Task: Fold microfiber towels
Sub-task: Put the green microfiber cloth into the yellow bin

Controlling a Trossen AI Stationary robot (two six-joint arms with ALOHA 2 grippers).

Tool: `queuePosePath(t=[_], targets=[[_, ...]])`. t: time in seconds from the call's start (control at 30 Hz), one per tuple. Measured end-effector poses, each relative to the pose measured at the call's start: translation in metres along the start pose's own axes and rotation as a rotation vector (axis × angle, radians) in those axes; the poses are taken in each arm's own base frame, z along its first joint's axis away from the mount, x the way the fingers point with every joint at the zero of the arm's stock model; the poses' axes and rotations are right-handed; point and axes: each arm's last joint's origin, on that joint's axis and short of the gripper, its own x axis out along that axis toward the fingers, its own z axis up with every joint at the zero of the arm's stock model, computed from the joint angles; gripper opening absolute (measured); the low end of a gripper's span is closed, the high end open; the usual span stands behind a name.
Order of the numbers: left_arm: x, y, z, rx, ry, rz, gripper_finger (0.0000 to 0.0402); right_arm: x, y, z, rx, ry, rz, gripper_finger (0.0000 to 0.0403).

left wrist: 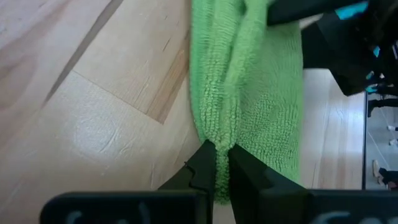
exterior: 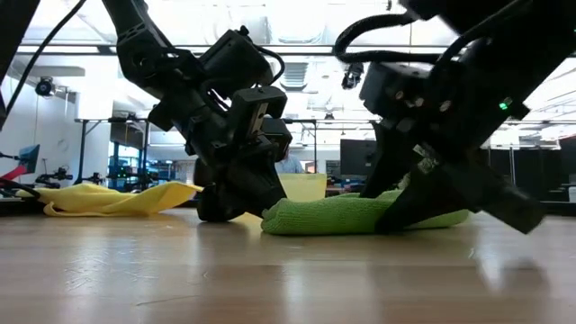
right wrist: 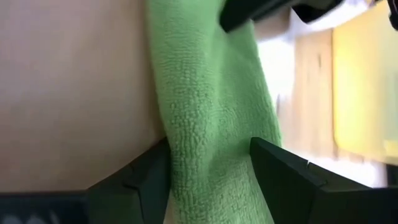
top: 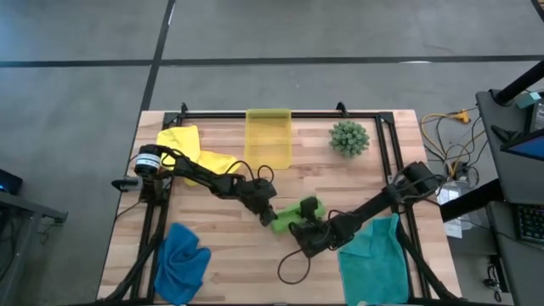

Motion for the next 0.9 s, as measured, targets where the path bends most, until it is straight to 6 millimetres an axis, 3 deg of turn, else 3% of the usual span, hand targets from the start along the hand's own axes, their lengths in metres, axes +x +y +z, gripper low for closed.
queuePosePath(t=[0.37,0.53,0.73,0.9], targets=[[0.000,0.000,0.000,0.000,0.002,-0.002,0.0013,0.008,-0.008,-0.002,-0.082,0.050,-0.082,0.0171],[0.000,0.000,0.000,0.000,0.002,-0.003,0.0013,0.008,-0.009,-0.001,-0.085,0.051,-0.086,0.0121],[-0.002,-0.002,0.001,0.006,-0.012,-0.004,0.0013,0.006,-0.011,0.004,-0.070,0.033,-0.095,0.0030],[-0.019,-0.016,0.010,0.065,-0.061,-0.054,0.0013,0.004,-0.013,0.008,-0.029,0.020,-0.097,0.0016]])
